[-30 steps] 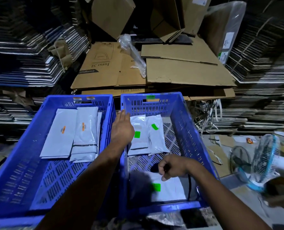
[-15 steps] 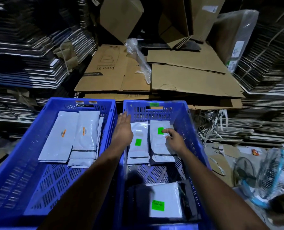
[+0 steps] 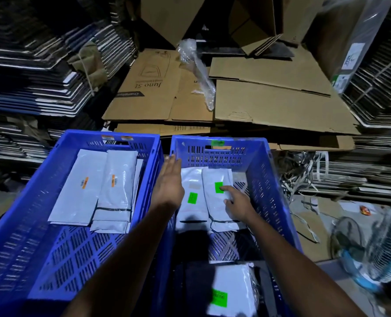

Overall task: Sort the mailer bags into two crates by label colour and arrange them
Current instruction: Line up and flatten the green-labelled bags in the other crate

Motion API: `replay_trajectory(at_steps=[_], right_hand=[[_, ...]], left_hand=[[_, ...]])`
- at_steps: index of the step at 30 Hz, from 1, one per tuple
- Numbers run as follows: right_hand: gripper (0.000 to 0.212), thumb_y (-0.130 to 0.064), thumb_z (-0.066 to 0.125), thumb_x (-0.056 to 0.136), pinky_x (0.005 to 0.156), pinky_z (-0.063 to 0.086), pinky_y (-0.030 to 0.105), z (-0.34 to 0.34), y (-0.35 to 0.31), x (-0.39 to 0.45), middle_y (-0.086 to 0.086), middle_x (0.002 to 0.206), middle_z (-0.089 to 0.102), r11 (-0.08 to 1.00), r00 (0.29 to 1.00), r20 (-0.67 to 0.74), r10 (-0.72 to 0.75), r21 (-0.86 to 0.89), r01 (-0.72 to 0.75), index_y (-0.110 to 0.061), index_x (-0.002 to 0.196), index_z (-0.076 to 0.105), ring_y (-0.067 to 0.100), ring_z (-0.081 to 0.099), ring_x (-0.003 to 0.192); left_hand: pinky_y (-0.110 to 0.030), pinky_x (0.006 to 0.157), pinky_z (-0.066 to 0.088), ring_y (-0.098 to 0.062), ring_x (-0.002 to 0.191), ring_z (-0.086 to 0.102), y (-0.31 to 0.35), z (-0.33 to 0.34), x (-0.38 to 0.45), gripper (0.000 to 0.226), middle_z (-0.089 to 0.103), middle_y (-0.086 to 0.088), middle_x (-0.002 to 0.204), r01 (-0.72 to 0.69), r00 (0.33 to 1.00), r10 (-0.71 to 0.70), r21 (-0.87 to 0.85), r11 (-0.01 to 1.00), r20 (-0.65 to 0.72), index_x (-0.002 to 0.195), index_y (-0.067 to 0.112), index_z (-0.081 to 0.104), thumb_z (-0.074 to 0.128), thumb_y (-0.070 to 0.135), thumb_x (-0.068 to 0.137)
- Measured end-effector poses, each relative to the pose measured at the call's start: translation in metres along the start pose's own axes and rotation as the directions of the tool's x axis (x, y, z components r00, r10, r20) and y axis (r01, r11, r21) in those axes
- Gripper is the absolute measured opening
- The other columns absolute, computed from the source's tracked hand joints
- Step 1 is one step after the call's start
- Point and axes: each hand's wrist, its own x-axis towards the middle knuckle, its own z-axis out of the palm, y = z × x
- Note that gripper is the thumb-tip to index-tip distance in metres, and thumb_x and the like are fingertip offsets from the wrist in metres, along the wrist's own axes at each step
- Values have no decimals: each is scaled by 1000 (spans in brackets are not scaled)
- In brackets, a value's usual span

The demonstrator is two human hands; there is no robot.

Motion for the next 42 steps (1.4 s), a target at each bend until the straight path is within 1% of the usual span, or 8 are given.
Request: replay_trajectory(at_steps=[4,9,13,16,19,23,33,42], right_hand=[[49,-12,54,97,95,44,32,3,-6,9,16,141,53,992,991,-49,126,11,-126,-14,146,44,35,55,120],[53,-32,49,100,112,33,43,-2,-17,13,20,156,26,964,987,-64,148,-212,-159,-20,150,35,40,31,141],[55,-42,40,101,117,22,52,1,-35,29,7,166,9,894,990,-78,-121,-442,75,-29,153,26,32,16,149],[59,-44,27,104,122,9,52,18,-33,41,3,168,2,890,995,8,-95,-447,89,-26,159,13,27,3,154],[64,-49,20,104,122,0,52,39,-23,43,2,167,-11,880,999,35,-28,-472,41,-24,159,-3,26,-10,154],[70,-53,17,102,120,-7,55,50,-18,47,10,163,-23,868,1000,-18,18,-496,-25,-24,157,-15,34,-20,151],[70,-55,24,99,119,0,58,54,-15,58,7,166,-15,866,997,11,79,-495,-64,-30,159,-4,35,-14,152],[65,-58,8,101,121,-4,55,40,-19,62,7,166,-14,915,997,16,78,-398,-65,-29,159,-1,30,-15,153]], left_hand=[[-19,114,-8,-11,152,-6,0,0,1,86,-1,3,167,8,1000,-8,-8,1000,6,159,18,13,31,-19,83],[-19,114,-8,-10,152,-5,0,1,1,88,0,3,167,11,1000,-11,-21,1000,9,159,18,13,31,-19,82],[-16,112,-10,-10,152,-5,-1,2,1,85,0,3,167,-7,1000,7,-36,999,-3,159,17,14,33,-17,83],[-12,109,-16,-11,152,-4,-4,5,1,83,3,2,166,-36,999,35,-38,999,-14,158,15,17,34,-15,83],[-29,124,4,-26,153,11,-9,5,8,71,16,-11,164,-89,996,89,-36,995,5,154,4,27,49,-9,88],[-47,119,29,-40,143,34,-21,15,-1,63,39,-30,149,-237,965,242,63,970,-104,144,-10,39,51,-17,82],[-25,117,-5,-29,151,18,-12,11,-2,74,27,-16,160,-171,973,171,16,985,-152,151,2,34,43,-17,79],[-37,119,5,-38,147,26,-12,8,-3,72,34,-23,155,-184,978,185,25,983,-100,145,-4,42,46,-16,75]])
